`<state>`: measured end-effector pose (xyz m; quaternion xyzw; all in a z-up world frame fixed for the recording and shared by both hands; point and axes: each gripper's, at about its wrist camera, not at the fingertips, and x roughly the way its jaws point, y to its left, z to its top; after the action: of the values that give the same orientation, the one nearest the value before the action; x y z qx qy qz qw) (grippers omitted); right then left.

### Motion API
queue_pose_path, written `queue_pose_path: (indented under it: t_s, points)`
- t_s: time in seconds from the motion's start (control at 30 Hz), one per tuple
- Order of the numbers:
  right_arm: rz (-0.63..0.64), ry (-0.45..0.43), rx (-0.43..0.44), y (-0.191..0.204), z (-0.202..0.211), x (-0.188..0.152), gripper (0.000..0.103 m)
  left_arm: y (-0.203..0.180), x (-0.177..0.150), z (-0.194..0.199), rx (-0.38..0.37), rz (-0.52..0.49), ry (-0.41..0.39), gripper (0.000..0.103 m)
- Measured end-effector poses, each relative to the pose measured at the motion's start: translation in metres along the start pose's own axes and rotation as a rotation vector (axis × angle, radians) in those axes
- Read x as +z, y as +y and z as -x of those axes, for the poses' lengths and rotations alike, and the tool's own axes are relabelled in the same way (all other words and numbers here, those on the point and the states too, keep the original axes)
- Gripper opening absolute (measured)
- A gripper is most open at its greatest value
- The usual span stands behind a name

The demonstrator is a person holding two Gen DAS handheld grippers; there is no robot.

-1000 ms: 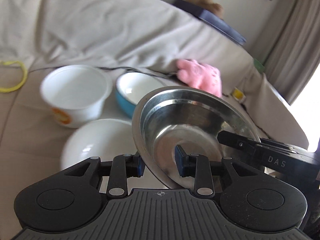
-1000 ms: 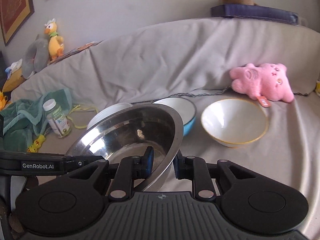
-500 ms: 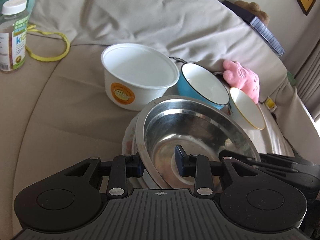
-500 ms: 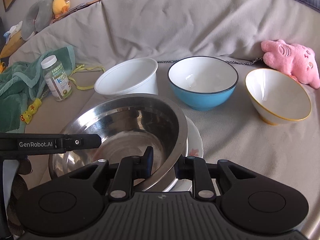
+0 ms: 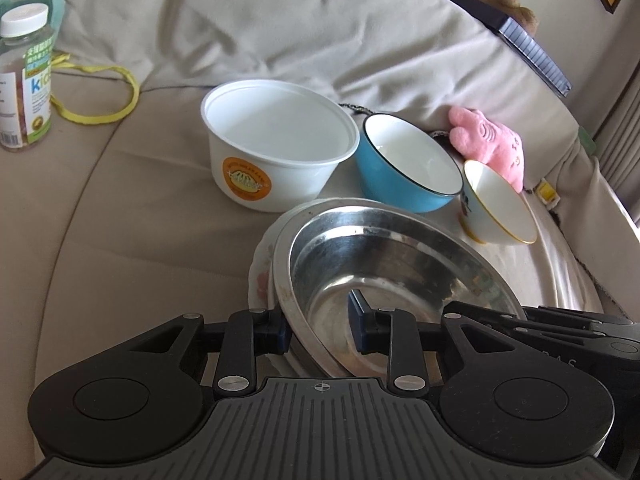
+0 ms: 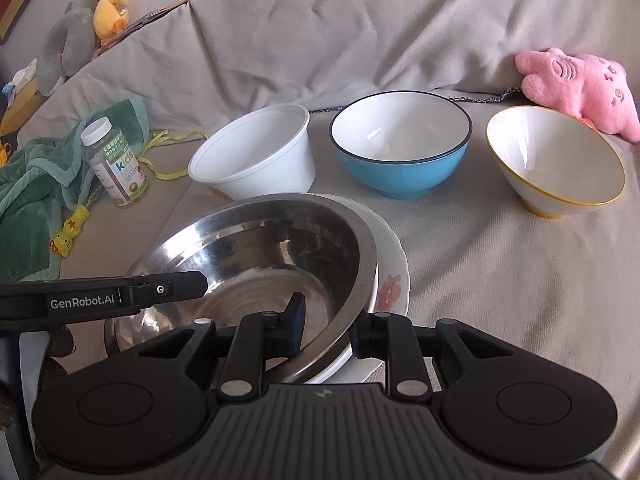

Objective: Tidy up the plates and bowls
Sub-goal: 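Lower the steel bowl into the white bowl on the plate, release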

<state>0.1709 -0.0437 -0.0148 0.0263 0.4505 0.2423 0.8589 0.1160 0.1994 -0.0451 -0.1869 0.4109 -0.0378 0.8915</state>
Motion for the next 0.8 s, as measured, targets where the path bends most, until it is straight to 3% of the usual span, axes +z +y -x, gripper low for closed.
queue_pose_path:
  t_s: [0.3,0.8]
  points:
    - [0.033,-0.003,-0.058,0.007,0.007,-0.001,0.022,0.0,-0.001,0.003,0.006,-0.016,0.003,0.029]
    - [0.018,0.028,-0.081,0.0,0.008,-0.011,0.034,0.005,-0.004,0.003,-0.016,0.017,0.034,0.022]
